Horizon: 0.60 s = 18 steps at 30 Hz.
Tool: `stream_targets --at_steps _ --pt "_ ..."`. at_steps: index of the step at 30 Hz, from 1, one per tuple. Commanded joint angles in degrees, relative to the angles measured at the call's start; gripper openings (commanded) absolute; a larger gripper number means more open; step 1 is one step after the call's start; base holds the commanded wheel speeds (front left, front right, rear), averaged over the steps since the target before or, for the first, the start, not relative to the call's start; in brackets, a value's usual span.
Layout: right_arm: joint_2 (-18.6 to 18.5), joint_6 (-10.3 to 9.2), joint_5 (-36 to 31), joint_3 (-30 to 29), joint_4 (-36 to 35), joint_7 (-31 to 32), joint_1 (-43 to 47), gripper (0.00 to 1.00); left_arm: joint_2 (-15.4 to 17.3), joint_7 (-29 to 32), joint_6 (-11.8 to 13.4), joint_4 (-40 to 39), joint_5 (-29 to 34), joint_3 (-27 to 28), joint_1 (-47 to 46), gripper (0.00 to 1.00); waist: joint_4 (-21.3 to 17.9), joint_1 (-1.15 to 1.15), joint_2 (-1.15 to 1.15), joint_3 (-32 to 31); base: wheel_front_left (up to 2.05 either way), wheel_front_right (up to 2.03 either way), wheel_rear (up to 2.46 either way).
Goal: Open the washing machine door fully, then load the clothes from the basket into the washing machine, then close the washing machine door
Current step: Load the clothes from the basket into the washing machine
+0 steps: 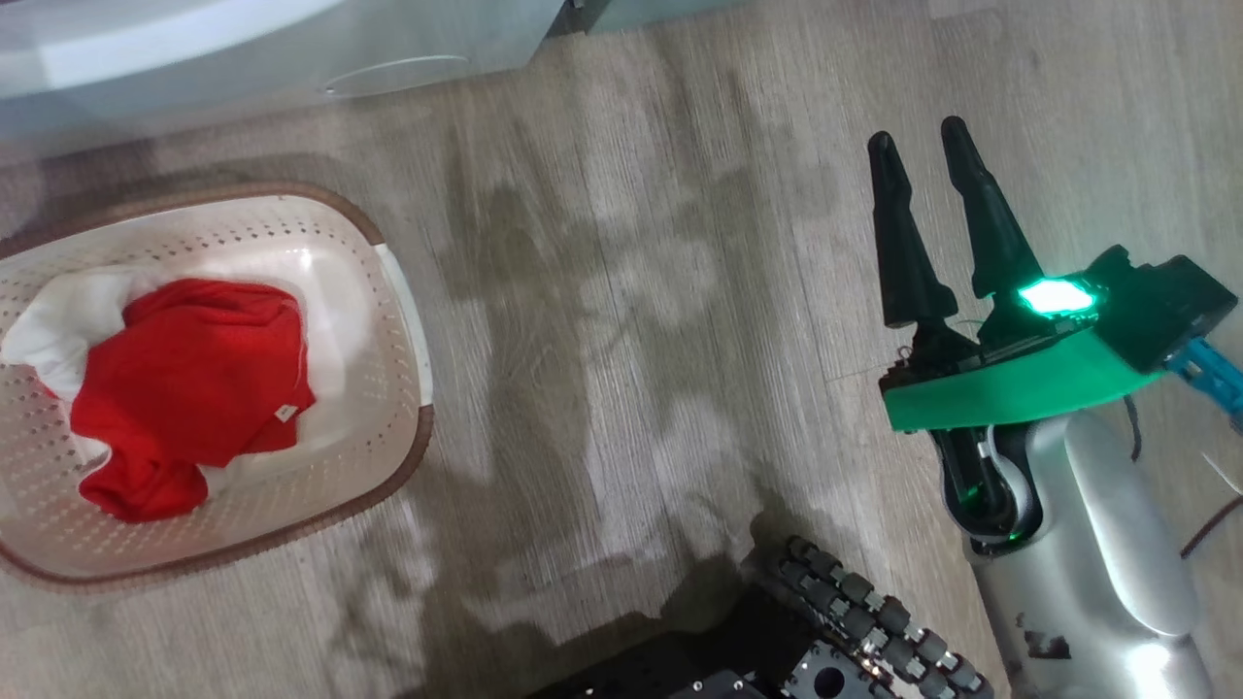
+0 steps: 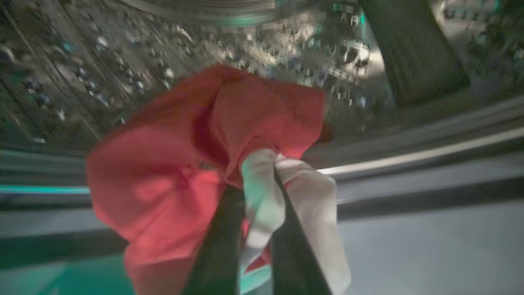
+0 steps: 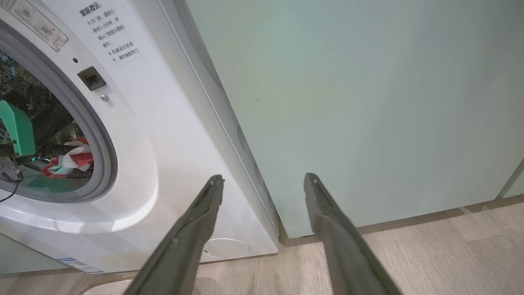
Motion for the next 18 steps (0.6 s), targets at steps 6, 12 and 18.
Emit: stream_targets --at_steps 6,12,18 --pt "-0.1 0.00 1.8 2.1 -2.8 -0.5 0.0 1.00 4.3 -15.5 1.2 -4.3 1.2 3.8 -4.3 0.00 -2.0 0.00 0.00 2.6 0.00 0.00 0.00" --pt "-0.1 0.00 2.5 2.8 -3.6 -0.5 -0.1 1.00 4.9 -29.0 -0.3 -3.2 2.7 4.2 -6.5 0.00 -3.7 0.00 0.00 4.8 0.00 0.00 0.00" --pt "-0.1 0.00 2.9 3.1 -4.3 -0.5 0.8 1.00 5.8 -38.0 -1.1 -0.5 5.2 3.1 -8.3 0.00 -4.8 0.00 0.00 6.1 0.00 0.00 0.00"
